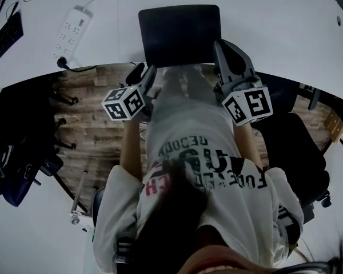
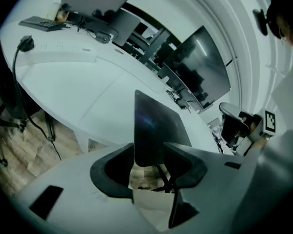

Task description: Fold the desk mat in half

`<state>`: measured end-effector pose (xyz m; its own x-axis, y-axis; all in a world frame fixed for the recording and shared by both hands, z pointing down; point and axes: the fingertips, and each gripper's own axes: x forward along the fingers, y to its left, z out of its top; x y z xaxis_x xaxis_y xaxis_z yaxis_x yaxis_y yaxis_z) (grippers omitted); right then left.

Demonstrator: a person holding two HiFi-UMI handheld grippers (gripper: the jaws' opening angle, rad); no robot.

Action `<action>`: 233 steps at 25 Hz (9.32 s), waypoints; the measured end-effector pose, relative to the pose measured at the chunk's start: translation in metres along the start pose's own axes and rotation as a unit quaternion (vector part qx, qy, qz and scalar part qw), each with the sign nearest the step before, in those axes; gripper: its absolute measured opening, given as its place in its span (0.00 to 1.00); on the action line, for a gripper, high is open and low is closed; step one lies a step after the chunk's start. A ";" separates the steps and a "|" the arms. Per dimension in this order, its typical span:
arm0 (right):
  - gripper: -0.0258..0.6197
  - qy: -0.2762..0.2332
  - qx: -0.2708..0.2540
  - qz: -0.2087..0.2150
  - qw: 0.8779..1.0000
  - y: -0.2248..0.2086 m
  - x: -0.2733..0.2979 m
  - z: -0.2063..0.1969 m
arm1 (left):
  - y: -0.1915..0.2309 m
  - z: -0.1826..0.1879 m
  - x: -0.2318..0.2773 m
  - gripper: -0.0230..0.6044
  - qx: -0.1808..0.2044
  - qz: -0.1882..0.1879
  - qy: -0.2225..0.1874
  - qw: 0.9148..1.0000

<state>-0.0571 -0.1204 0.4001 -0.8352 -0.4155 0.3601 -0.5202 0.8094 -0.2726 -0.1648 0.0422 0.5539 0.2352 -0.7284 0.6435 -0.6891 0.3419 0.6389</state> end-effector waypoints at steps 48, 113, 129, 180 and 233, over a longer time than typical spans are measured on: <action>0.04 0.011 0.056 -0.021 0.998 -0.021 -0.023 -0.031 | -0.021 0.004 0.004 0.06 0.033 0.052 -0.023 0.998; 0.04 -0.047 0.068 -0.034 0.996 -0.091 -0.078 -0.008 | -0.160 -0.009 0.069 0.06 0.139 -0.034 -0.027 0.989; 0.04 -0.051 0.072 -0.041 0.995 -0.105 -0.089 -0.009 | -0.184 -0.020 0.091 0.06 0.143 -0.047 -0.015 0.988; 0.04 -0.050 0.087 -0.085 0.991 -0.137 -0.124 -0.024 | -0.203 -0.074 0.175 0.06 0.169 -0.031 0.078 0.982; 0.04 -0.075 0.062 -0.089 0.991 -0.121 -0.152 -0.017 | -0.235 -0.007 0.139 0.04 0.170 -0.044 -0.064 0.982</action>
<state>0.1358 -0.1486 0.3937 -0.7403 -0.6122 0.2779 -0.6721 0.6637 -0.3283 0.0351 -0.1354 0.4966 0.2307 -0.8225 0.5199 -0.8638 0.0728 0.4985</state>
